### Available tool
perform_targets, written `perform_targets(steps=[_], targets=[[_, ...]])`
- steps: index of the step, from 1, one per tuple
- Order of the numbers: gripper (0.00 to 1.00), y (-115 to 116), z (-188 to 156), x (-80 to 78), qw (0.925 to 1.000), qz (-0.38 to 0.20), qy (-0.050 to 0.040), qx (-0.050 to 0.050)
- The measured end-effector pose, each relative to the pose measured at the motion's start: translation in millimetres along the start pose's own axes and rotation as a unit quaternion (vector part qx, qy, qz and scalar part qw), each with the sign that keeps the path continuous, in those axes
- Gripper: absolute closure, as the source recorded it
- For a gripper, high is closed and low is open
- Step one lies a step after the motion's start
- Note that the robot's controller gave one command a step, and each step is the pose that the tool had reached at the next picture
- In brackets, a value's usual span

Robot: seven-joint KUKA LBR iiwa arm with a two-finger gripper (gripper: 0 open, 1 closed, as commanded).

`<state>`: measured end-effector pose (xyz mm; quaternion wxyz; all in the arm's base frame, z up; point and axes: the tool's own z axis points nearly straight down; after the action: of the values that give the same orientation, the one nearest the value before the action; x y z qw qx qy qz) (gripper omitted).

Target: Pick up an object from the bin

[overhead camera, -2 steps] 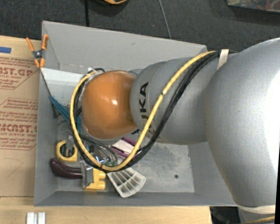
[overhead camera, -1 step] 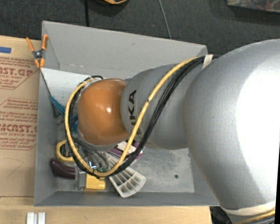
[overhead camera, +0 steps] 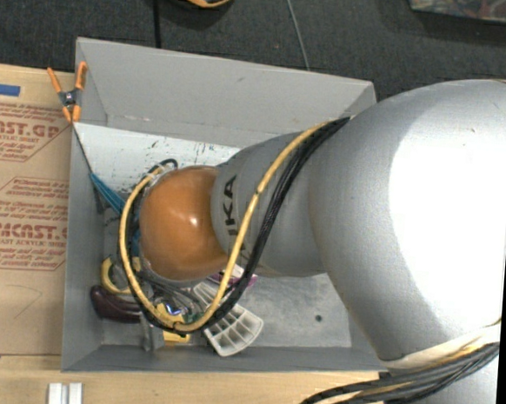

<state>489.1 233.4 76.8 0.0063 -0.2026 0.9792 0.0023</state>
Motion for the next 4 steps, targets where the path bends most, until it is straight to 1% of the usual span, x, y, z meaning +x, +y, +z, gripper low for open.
perform_targets(steps=[1,3,4], targets=[[1.00,-3.0,12.2,1.7,0.9968,0.080,-0.0023,-0.002],[1.00,-3.4,7.0,3.4,0.9952,0.098,-0.0002,-0.002],[1.00,-3.2,-0.6,3.3,0.9958,0.092,-0.0004,-0.002]])
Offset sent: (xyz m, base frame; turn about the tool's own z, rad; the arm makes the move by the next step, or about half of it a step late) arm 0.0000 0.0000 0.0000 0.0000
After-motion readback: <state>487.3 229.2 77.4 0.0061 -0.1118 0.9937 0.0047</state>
